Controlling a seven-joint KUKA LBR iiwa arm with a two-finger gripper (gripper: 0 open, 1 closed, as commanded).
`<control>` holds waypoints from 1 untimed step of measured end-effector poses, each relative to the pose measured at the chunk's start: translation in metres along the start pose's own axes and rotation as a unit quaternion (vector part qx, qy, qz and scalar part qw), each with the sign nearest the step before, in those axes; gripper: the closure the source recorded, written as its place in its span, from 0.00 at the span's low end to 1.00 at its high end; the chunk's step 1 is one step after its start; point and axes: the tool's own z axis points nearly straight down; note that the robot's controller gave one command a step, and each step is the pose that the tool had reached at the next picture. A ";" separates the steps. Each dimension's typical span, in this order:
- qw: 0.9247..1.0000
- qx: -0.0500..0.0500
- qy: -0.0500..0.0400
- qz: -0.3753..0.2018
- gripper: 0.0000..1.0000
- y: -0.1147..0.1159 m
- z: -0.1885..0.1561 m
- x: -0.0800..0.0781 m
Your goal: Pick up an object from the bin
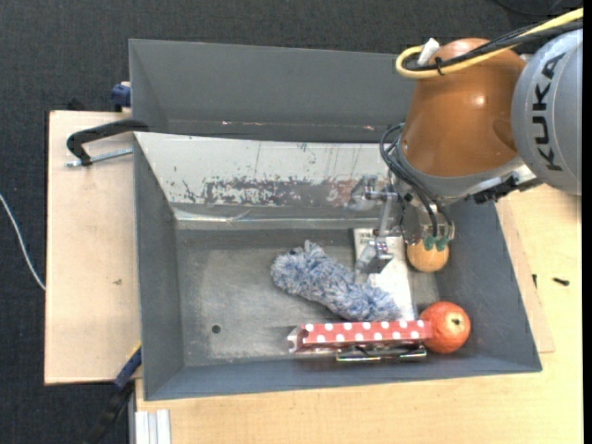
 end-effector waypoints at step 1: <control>1.000 0.000 -0.002 0.025 0.00 0.029 0.076 -0.026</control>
Offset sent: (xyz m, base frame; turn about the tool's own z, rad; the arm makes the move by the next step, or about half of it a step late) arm 0.0514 0.0606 -0.0684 0.0884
